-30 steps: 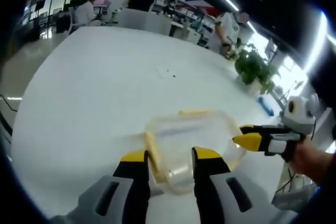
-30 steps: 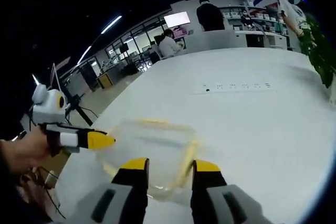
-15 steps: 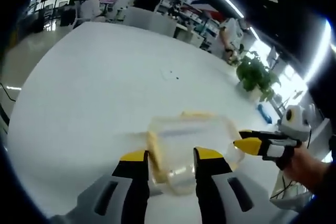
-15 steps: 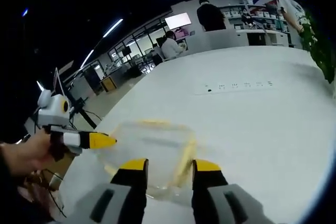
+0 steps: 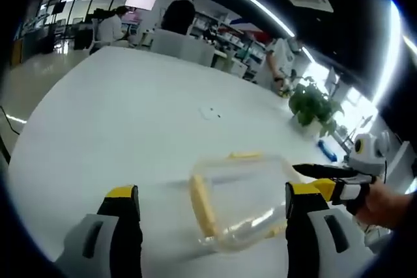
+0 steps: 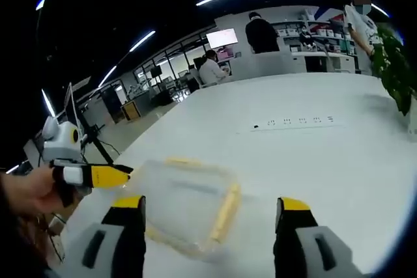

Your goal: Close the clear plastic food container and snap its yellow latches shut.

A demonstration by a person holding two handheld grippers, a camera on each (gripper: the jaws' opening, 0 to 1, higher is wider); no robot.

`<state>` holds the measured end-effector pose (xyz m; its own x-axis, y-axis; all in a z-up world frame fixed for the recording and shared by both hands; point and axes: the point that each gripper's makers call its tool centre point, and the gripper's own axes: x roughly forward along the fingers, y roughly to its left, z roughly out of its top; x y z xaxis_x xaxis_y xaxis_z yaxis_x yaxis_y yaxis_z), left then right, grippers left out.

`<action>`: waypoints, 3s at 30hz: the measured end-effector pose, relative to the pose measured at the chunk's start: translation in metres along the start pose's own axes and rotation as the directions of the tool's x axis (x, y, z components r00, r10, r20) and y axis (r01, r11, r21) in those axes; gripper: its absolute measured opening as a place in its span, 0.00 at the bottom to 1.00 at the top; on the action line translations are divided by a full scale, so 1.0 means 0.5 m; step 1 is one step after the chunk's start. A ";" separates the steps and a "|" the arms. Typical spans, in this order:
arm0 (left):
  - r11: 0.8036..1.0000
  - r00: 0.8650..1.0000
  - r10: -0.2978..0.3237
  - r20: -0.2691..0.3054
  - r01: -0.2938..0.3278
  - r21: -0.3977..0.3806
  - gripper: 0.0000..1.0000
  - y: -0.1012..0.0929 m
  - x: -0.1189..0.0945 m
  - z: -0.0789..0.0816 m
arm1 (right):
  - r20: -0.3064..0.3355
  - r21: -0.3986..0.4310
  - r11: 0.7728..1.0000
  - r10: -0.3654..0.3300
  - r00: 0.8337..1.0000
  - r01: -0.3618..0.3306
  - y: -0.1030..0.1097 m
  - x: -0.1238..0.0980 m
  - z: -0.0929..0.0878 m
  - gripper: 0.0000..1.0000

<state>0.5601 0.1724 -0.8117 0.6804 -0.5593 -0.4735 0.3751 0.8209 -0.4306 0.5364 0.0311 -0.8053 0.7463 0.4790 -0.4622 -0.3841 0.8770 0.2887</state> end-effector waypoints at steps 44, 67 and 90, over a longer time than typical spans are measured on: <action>0.955 0.998 -0.021 -0.059 0.037 0.295 0.99 -0.123 -0.259 -0.052 | 0.068 -0.132 0.991 -0.027 0.997 0.036 0.104 -0.254 0.006 1.00; 0.938 0.995 0.090 -0.038 -0.071 0.339 0.99 -0.144 -0.429 -0.217 | -0.035 -0.235 0.971 0.022 0.999 -0.030 0.125 -0.478 -0.143 1.00; 0.955 0.984 0.175 -0.029 -0.163 0.246 0.99 -0.132 -0.530 -0.286 | -0.020 -0.328 0.944 0.018 1.000 -0.024 0.119 -0.530 -0.209 1.00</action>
<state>0.2650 0.2502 -0.7677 0.7173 -0.4102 -0.5632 0.4028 0.9037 -0.1452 0.2589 -0.0396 -0.7534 0.7283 0.4957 -0.4731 -0.5587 0.8293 0.0088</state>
